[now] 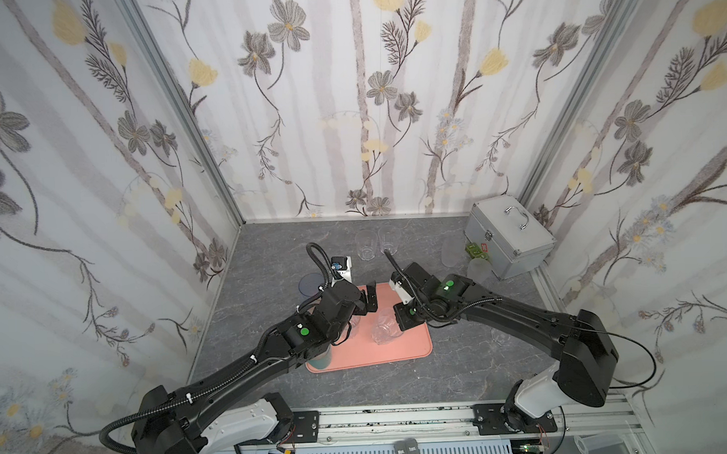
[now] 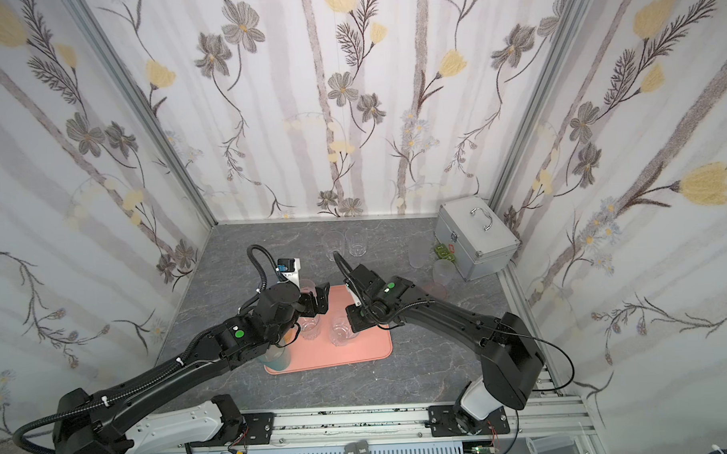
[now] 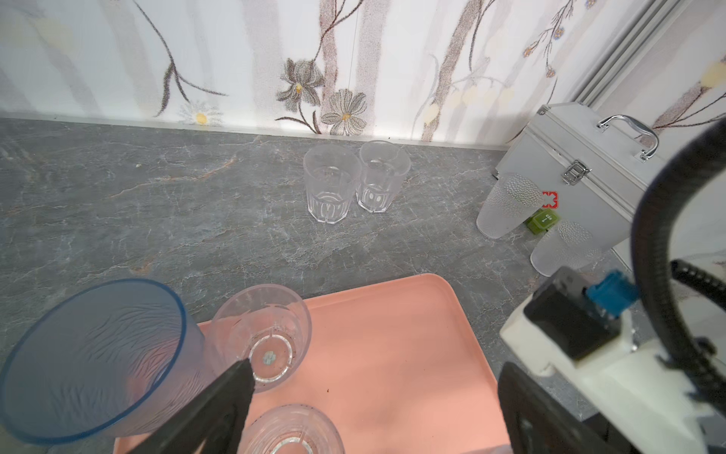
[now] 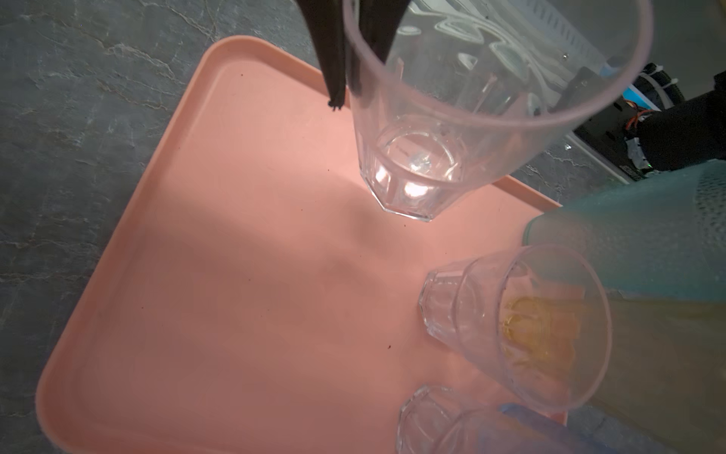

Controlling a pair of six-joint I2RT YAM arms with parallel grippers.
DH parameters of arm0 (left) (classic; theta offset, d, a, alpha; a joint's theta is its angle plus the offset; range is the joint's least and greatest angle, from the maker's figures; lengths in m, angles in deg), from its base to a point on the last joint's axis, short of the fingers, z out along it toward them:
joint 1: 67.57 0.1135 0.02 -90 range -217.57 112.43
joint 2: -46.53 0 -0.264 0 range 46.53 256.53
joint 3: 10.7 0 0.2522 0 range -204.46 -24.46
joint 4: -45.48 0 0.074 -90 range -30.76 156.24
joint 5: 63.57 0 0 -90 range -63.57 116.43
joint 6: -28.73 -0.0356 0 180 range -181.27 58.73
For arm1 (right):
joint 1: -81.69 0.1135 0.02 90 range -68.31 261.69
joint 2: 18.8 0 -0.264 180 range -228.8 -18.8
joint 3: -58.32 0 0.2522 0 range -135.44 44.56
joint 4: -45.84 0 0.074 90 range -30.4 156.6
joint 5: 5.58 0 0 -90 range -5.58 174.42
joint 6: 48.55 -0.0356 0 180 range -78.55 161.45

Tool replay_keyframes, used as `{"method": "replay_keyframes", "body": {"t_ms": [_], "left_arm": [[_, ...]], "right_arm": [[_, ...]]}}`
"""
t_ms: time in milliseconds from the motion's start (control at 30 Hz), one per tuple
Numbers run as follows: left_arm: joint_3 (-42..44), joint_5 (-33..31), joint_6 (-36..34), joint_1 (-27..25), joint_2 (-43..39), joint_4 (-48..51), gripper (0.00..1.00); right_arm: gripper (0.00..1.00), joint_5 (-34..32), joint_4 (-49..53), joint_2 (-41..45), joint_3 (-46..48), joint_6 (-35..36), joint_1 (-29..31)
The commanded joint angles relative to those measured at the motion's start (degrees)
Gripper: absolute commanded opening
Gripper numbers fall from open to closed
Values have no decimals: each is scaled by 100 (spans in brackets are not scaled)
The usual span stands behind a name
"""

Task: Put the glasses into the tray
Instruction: 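Carry the clear glass over the tray and lower it beside the other glasses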

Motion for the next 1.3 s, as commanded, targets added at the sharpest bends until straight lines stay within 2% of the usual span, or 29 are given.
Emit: {"method": "replay_keyframes", "body": {"t_ms": [0,233,500,767,1000,1267], "left_arm": [[38,-163,-177,197,-159,399,100],[125,303,-104,1127,-435,1182,100],[-13,364,6,1907,-419,1923,100],[28,428,-51,2011,-492,1930,100],[39,438,-61,2020,-501,1934,100],[24,453,-28,2020,-525,1936,100]], "right_arm": [[3,-728,70,-216,-163,-182,283],[2,-1225,262,-976,-902,-523,986],[4,-1191,259,-1578,-1512,-759,1349],[6,-1099,279,-1979,-1746,-772,1421],[12,-1059,279,-2208,-1920,-781,1448],[16,-583,21,-2237,-1890,-877,1439]]}}
